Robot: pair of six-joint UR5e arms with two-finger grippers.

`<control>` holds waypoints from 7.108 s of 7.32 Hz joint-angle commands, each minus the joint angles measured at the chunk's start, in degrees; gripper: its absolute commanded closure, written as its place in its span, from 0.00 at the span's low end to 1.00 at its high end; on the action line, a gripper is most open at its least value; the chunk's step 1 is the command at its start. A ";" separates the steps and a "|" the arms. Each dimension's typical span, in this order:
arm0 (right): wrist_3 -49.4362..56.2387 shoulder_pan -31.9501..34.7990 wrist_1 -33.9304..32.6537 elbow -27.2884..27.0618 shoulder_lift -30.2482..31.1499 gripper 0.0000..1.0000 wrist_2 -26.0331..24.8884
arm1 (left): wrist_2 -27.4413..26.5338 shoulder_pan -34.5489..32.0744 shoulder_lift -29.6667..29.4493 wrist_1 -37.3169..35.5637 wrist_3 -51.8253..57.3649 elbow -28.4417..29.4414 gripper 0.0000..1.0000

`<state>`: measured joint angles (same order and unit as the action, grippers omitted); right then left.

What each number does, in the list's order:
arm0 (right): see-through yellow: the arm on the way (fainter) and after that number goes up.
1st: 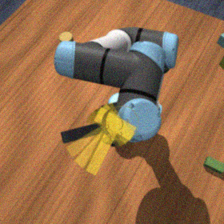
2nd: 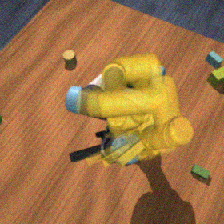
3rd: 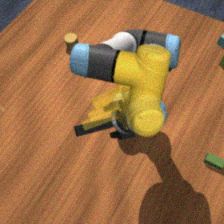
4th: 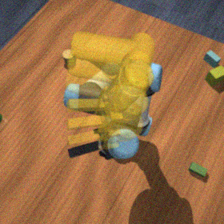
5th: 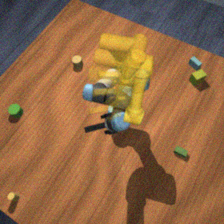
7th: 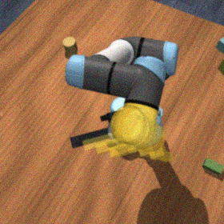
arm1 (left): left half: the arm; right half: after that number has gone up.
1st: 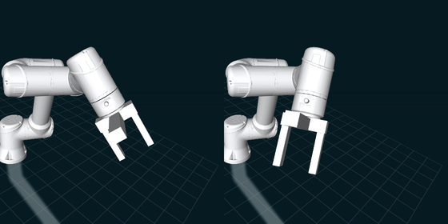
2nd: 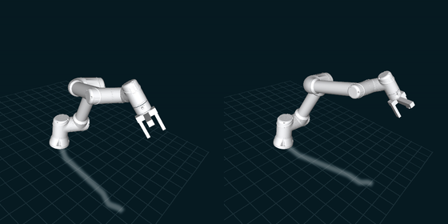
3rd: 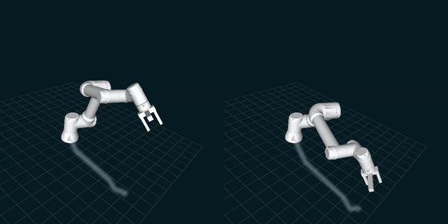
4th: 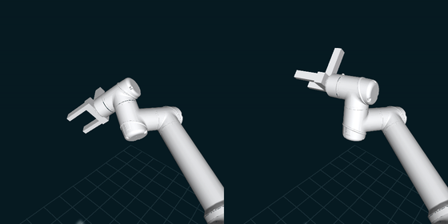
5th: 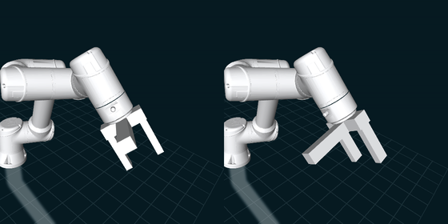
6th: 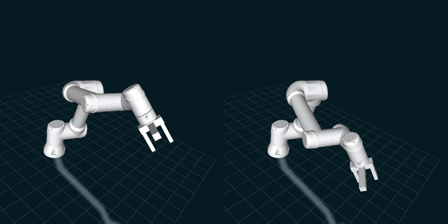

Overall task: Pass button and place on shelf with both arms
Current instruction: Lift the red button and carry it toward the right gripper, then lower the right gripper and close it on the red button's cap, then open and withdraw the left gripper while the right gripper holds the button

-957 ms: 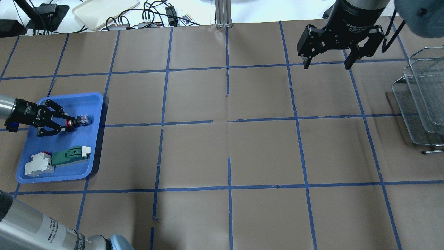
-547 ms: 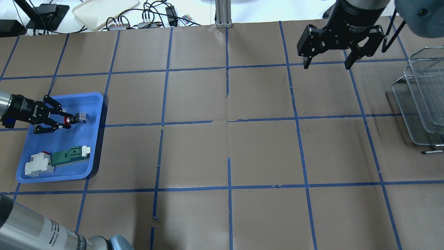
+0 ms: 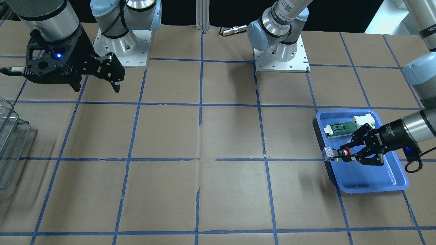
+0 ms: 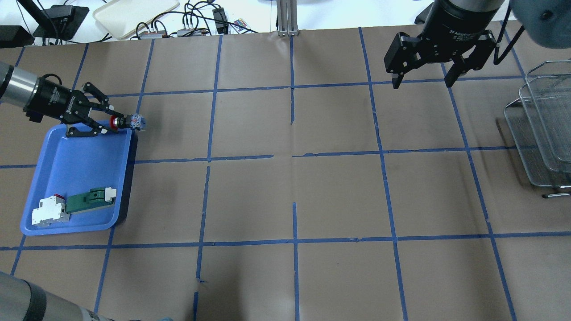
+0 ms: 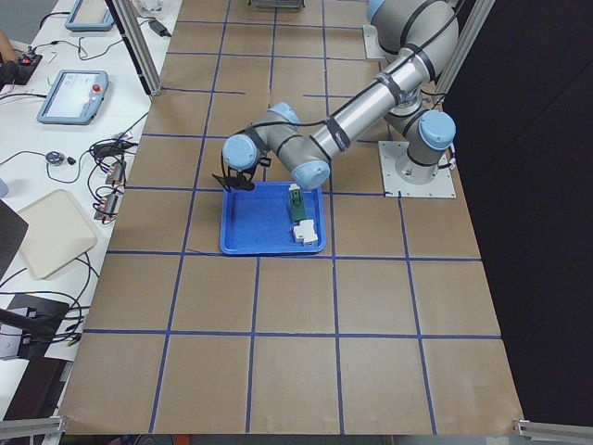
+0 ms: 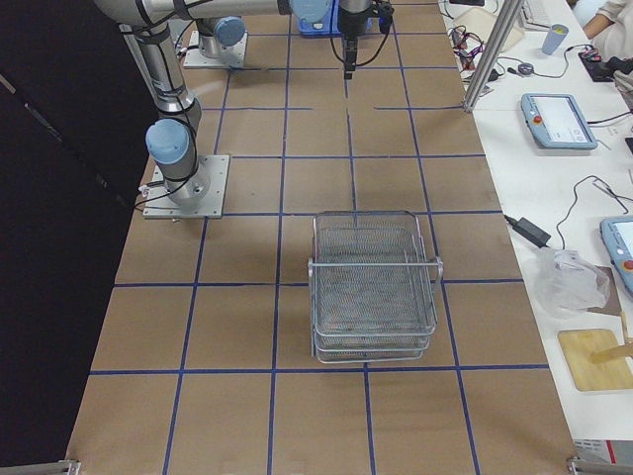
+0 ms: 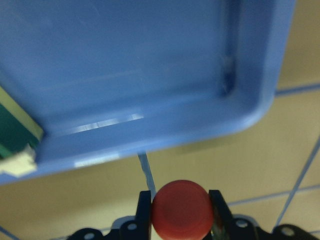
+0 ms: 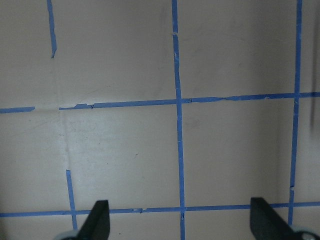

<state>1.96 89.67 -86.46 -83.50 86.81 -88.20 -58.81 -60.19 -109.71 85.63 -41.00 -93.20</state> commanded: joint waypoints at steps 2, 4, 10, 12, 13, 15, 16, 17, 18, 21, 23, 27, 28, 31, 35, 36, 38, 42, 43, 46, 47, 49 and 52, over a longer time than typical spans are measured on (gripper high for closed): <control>6.45 -0.29 -0.02 0.17 0.03 0.00 -0.48 | 6.83 -17.01 6.08 -0.10 -22.72 0.39 1.00; 15.31 -0.90 0.15 0.26 0.03 0.00 -0.74 | 9.04 -25.20 7.58 -0.20 -34.35 2.05 1.00; 57.64 -2.48 0.50 0.18 1.26 0.00 2.75 | 10.56 -38.32 5.91 -13.81 -55.04 2.15 1.00; 72.51 -2.40 -0.02 -0.09 0.47 0.00 6.55 | 10.56 -40.61 5.91 -16.27 -58.74 1.97 1.00; 78.75 -2.05 -0.20 -0.44 -0.49 0.00 7.42 | 10.21 -41.49 5.83 -17.15 -60.15 1.89 1.00; 88.43 -1.87 -0.98 -1.23 -1.38 0.00 12.16 | 10.38 -42.02 5.91 -18.21 -60.69 1.71 1.00; 90.31 -1.78 -0.81 -1.93 -1.81 0.00 16.79 | 10.47 -42.03 5.91 -18.22 -60.69 1.71 1.00; 90.33 -1.61 -1.51 -2.11 -1.56 0.00 19.88 | 10.55 -42.03 5.83 -18.22 -60.78 1.53 1.00; 89.55 -0.39 -1.43 -2.28 -1.73 0.00 20.00 | 10.64 -42.29 5.91 -18.22 -60.86 1.62 1.00; 89.45 2.96 -3.78 -3.08 -4.09 0.00 19.91 | 10.64 -42.47 6.09 -18.22 -60.86 1.53 1.00; 89.19 3.05 -3.63 -3.08 -4.19 0.00 20.00 | 10.64 -42.47 6.44 -18.22 -61.04 1.45 1.00; 89.80 4.19 -4.06 -3.08 -4.19 0.15 21.23 | 10.47 -42.47 6.79 -18.30 -61.22 1.45 1.00; 90.06 4.20 -4.07 -3.16 -4.28 0.23 21.15 | 10.38 -42.47 6.88 -18.30 -61.13 1.45 1.00; 90.24 4.20 -3.98 -3.16 -4.11 0.81 20.35 | 10.55 -42.47 7.06 -18.30 -61.22 1.36 1.00; 94.55 4.20 -4.07 -3.08 -3.93 0.92 20.53 | 10.56 -42.47 7.32 -18.30 -61.30 1.45 1.00; 94.64 4.11 -4.07 -3.08 -3.84 0.92 20.53 | 10.55 -42.47 7.49 -18.39 -61.30 1.53 1.00; 94.64 4.11 -4.07 -3.08 -3.84 0.92 20.79 | 10.55 -42.55 7.58 -18.39 -61.30 1.80 1.00; 94.64 4.02 -4.07 -2.73 -3.75 0.93 20.88 | 10.73 -42.55 7.58 -18.39 -62.88 2.15 1.00; 94.64 4.02 -4.15 -2.72 -3.58 0.93 20.71 | 10.12 -42.47 7.67 -18.39 -63.23 2.15 0.78; 94.64 4.02 -4.15 -2.72 -3.58 0.93 20.44 | 10.11 -42.47 7.85 -19.18 -63.41 2.41 0.00; 94.64 3.85 -4.07 -2.72 -3.58 0.93 20.35 | 10.46 -42.55 7.93 -21.10 -63.41 2.41 0.00; 94.72 3.23 -4.07 -2.72 -3.58 0.93 18.96 | 10.12 -42.12 8.55 -20.94 -60.45 1.45 0.00; 96.21 -4.72 -4.24 -2.72 -4.01 0.93 13.42 | -0.33 -31.87 8.99 -16.75 -28.53 0.66 0.00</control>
<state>97.59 89.20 -90.72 -86.22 83.07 -73.03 -55.86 -96.72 -100.82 66.37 -82.03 -92.20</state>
